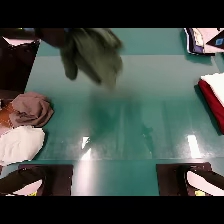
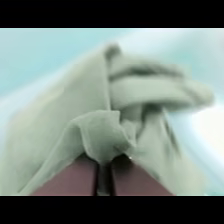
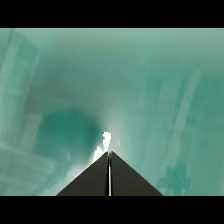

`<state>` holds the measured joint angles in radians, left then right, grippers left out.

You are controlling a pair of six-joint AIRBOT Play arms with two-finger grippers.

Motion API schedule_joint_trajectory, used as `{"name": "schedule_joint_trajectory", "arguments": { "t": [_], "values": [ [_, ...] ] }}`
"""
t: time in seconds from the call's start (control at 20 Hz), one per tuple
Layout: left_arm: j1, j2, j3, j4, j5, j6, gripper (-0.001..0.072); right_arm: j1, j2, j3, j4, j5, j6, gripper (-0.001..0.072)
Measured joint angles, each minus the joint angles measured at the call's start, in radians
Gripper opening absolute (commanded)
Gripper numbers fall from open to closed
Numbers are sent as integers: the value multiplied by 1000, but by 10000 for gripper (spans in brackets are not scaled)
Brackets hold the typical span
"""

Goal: Fold the shirts.

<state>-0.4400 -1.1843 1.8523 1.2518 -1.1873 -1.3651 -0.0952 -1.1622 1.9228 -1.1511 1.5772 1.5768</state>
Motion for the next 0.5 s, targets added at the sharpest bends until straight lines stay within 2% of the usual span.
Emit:
{"name": "schedule_joint_trajectory", "arguments": {
  "t": [0.2,0.4,0.45,0.5],
  "values": [
    [-124,-77,-34,-60,-101,26,29,0,0,58,1,9,0,18],
    [-185,-217,-101,-79,-122,34,32,0,18,55,5,35,0,18],
    [-187,-249,-109,-74,-122,35,167,0,28,41,3,36,0,18],
    [-187,-275,-116,-69,-130,35,501,0,39,25,1,39,0,18]
  ]
}}
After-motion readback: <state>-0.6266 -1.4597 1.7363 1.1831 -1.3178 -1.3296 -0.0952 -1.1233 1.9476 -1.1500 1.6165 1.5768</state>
